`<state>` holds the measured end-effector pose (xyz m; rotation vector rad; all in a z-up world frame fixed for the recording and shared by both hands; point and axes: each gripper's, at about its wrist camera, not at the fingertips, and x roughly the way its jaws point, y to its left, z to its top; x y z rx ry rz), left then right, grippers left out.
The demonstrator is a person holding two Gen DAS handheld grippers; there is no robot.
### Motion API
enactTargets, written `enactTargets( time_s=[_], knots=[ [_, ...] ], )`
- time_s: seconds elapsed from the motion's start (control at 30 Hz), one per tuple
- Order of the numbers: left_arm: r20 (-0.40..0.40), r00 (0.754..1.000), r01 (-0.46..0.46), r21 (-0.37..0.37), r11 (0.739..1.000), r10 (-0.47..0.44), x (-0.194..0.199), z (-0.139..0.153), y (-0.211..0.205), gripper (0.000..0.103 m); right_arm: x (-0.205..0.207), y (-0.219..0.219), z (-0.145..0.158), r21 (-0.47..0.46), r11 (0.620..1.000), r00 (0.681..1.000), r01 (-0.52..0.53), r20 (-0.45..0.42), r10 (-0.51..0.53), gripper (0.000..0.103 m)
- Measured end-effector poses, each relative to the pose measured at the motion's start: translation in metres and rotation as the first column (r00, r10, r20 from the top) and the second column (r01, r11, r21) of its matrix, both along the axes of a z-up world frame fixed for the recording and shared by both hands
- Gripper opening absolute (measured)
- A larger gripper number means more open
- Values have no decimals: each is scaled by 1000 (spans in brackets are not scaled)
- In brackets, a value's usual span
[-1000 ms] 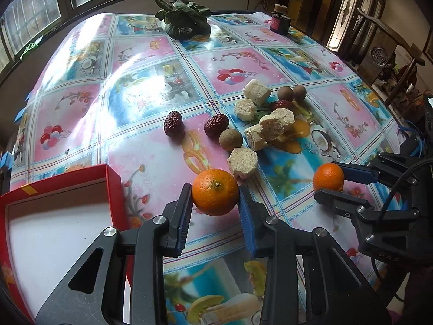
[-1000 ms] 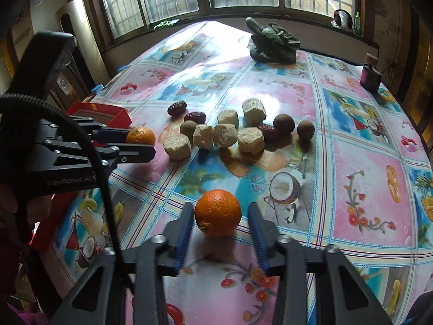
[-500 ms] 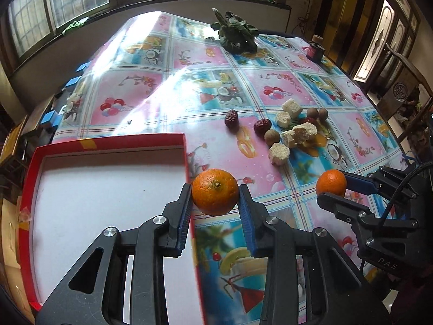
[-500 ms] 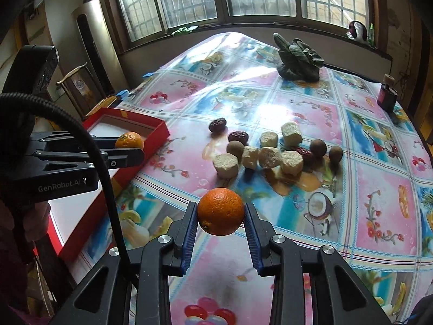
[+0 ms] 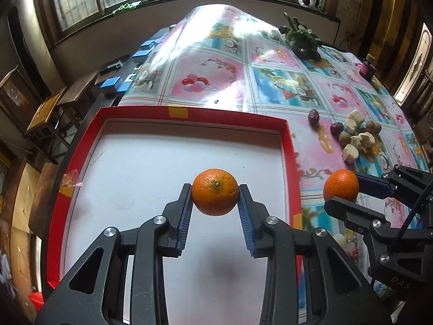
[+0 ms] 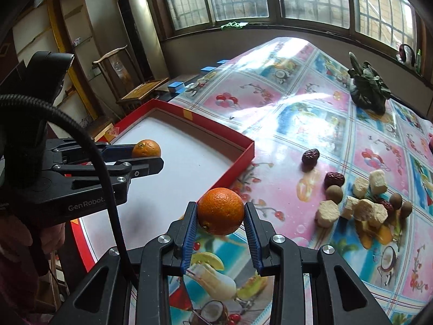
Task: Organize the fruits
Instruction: 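Carry both held oranges over the red tray and lower them, then open both grippers to release the oranges in the tray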
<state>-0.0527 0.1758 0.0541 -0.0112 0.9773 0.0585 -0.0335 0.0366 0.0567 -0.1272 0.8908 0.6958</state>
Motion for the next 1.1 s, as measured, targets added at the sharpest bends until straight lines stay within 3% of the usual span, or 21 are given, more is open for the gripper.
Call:
enactTargets(
  time_s=[0.5,0.73,0.83,0.9,1.1],
  knots=[
    [-66,988,-143,-44,989,140,11,-28,41,33,34,71,-22,-84,990,993,-116,-40,113,33],
    [-65,983,-173,-54,983,169,13,-28,47,33,39,79,-34,-92,988,992,-122,-57,117,33],
    [-65,980,-192,-45,980,188,12,-27,47,42,40,77,-33,-69,991,992,-112,-58,108,39],
    [-53,978,-205,-43,978,203,9,-25,48,63,37,75,-30,-59,992,993,-109,-49,106,40],
    [-20,978,-209,-38,977,209,2,-13,40,64,26,56,-12,-6,997,997,-75,-19,75,41]
  ],
)
